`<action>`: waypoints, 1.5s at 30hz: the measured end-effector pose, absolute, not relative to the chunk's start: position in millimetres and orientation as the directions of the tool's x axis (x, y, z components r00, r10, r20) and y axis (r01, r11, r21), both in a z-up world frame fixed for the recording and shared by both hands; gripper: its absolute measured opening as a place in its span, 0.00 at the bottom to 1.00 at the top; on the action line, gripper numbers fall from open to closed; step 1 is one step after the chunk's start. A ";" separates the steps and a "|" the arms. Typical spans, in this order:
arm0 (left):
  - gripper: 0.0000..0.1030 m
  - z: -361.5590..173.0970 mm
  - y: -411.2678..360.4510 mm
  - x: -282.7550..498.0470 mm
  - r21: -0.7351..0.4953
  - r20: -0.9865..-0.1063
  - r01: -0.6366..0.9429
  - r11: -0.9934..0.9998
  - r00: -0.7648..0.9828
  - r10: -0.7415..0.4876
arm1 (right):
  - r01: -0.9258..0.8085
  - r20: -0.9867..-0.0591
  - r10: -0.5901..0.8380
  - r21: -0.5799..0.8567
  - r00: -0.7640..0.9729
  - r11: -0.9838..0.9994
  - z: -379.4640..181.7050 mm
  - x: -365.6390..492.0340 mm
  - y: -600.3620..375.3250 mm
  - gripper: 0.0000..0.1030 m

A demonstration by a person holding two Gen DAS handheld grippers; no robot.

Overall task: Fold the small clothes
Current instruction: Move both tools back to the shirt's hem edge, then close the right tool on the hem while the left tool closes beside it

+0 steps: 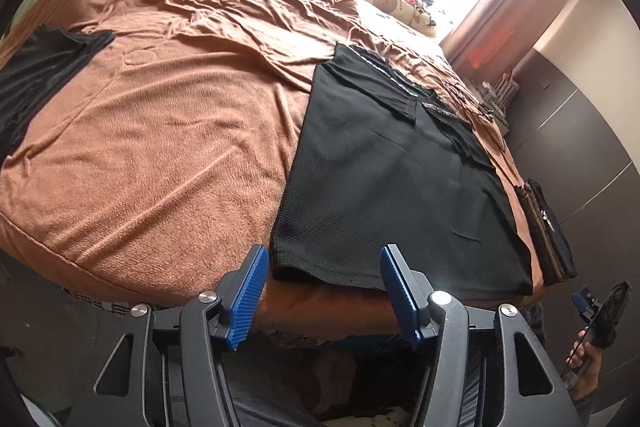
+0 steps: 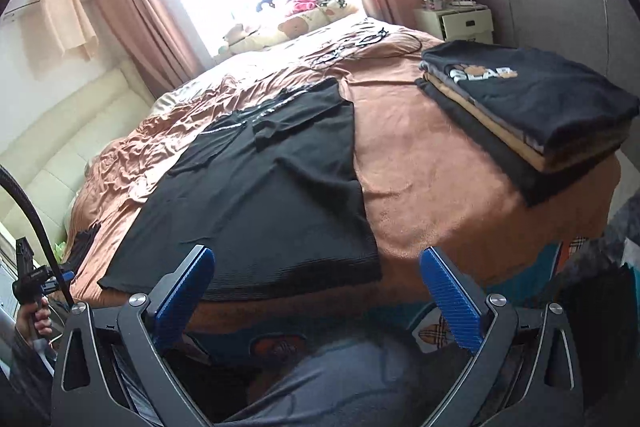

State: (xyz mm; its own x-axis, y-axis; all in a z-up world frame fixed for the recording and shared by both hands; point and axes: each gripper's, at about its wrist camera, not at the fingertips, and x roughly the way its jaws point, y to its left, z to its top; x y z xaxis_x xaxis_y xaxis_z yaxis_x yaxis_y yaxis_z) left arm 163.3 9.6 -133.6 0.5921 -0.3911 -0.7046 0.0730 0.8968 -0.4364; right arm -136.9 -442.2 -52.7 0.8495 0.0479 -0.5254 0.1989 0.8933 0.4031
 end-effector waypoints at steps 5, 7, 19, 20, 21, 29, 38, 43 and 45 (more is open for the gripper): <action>0.54 -162.0 11.3 182.7 -0.455 -0.738 0.036 0.890 0.544 -0.399 | 0.207 -0.564 0.093 0.444 0.821 0.872 -72.4 -115.2 -450.9 0.81; 0.54 -172.4 11.6 187.3 -0.463 -0.747 0.025 0.886 0.528 -0.405 | 0.218 -0.578 0.102 0.458 0.810 0.862 -81.3 -106.5 -456.2 0.81; 0.45 -201.4 13.2 198.5 -0.484 -0.774 -0.014 0.875 0.473 -0.420 | 0.209 -0.579 0.247 0.608 0.777 0.766 -125.2 -54.1 -497.7 0.68; 0.45 -201.6 12.9 199.4 -0.487 -0.774 -0.013 0.874 0.471 -0.424 | 0.196 -0.564 0.272 0.632 0.780 0.749 -127.4 -51.0 -501.4 0.67; 0.45 -201.7 12.3 200.1 -0.487 -0.774 -0.013 0.873 0.470 -0.425 | 0.185 -0.551 0.289 0.649 0.783 0.738 -129.1 -49.0 -503.3 0.65; 0.44 -205.5 5.8 213.9 -0.497 -0.769 -0.014 0.867 0.469 -0.434 | 0.112 -0.486 0.378 0.716 0.788 0.689 -129.8 -20.7 -518.3 0.65; 0.43 -206.5 6.7 209.3 -0.535 -0.752 -0.017 0.844 0.465 -0.467 | 0.061 -0.461 0.470 0.760 0.752 0.648 -149.4 -6.0 -528.8 0.48; 0.42 -208.3 11.5 202.9 -0.573 -0.732 -0.024 0.819 0.463 -0.499 | 0.033 -0.436 0.506 0.780 0.744 0.625 -157.0 -22.6 -530.9 0.48; 0.42 -207.9 11.6 199.8 -0.576 -0.730 -0.019 0.817 0.462 -0.503 | 0.030 -0.430 0.511 0.786 0.744 0.617 -159.7 -27.5 -531.9 0.48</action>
